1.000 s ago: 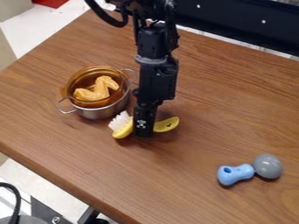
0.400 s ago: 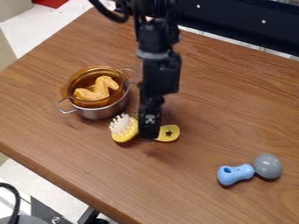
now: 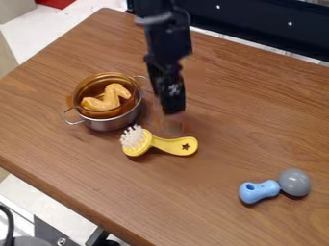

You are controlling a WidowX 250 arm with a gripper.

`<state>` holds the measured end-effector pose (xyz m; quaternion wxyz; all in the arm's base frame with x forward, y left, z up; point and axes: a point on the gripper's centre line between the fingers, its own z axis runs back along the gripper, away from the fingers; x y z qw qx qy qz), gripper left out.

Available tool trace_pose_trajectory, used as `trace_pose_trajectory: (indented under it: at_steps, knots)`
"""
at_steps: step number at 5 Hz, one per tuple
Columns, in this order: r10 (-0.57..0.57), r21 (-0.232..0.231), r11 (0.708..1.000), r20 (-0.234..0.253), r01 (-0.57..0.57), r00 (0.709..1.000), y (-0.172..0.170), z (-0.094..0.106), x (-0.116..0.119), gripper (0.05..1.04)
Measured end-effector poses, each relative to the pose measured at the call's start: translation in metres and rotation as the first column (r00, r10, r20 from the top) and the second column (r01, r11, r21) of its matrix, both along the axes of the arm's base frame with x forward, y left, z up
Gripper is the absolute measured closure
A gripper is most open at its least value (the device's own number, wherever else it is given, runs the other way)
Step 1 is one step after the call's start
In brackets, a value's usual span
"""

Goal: Move the yellow brush outside the silver pan middle of table.

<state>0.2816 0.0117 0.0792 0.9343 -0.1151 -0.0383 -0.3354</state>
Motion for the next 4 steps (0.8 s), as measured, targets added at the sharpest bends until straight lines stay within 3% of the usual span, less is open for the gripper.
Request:
trace_pose_trajectory:
  at_steps: [1,2,3,4]
  knots:
    - [0.198,-0.032,0.980,0.104,-0.196,0.975,-0.006,0.013,0.020,0.083]
    - [0.335,-0.025,0.942,0.144,-0.335,0.931,-0.017,0.019,0.037,0.083]
    - [0.471,-0.034,0.880,0.191,-0.474,0.861,-0.018,0.023,0.054,0.083]
    - [0.580,-0.032,0.809,0.196,-0.586,0.791,-0.005,0.011,0.075,0.083]
